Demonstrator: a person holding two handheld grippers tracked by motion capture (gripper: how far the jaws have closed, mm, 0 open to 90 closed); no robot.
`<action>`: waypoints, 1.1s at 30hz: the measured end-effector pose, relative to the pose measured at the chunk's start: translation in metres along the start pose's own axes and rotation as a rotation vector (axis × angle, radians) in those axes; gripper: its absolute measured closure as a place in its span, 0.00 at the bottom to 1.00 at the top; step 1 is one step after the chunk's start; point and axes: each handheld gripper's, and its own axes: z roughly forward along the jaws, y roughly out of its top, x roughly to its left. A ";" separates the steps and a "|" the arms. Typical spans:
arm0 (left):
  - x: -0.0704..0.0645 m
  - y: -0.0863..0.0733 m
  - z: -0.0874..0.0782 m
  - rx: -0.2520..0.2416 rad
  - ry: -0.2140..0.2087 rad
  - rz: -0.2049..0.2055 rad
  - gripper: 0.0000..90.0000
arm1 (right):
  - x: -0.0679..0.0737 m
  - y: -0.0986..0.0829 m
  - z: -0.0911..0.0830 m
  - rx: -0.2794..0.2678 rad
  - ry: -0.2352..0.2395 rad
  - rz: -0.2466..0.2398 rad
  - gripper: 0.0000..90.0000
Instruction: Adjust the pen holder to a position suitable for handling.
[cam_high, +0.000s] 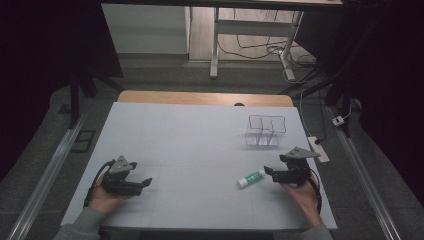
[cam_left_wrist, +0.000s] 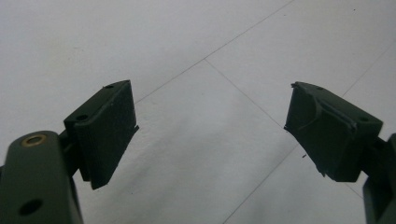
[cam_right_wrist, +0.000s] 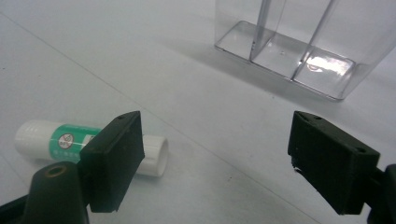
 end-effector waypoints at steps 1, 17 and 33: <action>0.000 0.000 0.000 0.002 0.000 0.001 0.18 | -0.001 0.000 0.000 0.001 -0.006 0.003 0.21; 0.000 0.000 0.001 0.009 -0.002 0.003 0.18 | -0.019 0.010 0.004 0.009 -0.102 0.075 0.36; 0.000 0.000 0.001 0.005 0.002 0.006 0.18 | -0.038 0.019 0.015 0.036 -0.162 0.121 0.69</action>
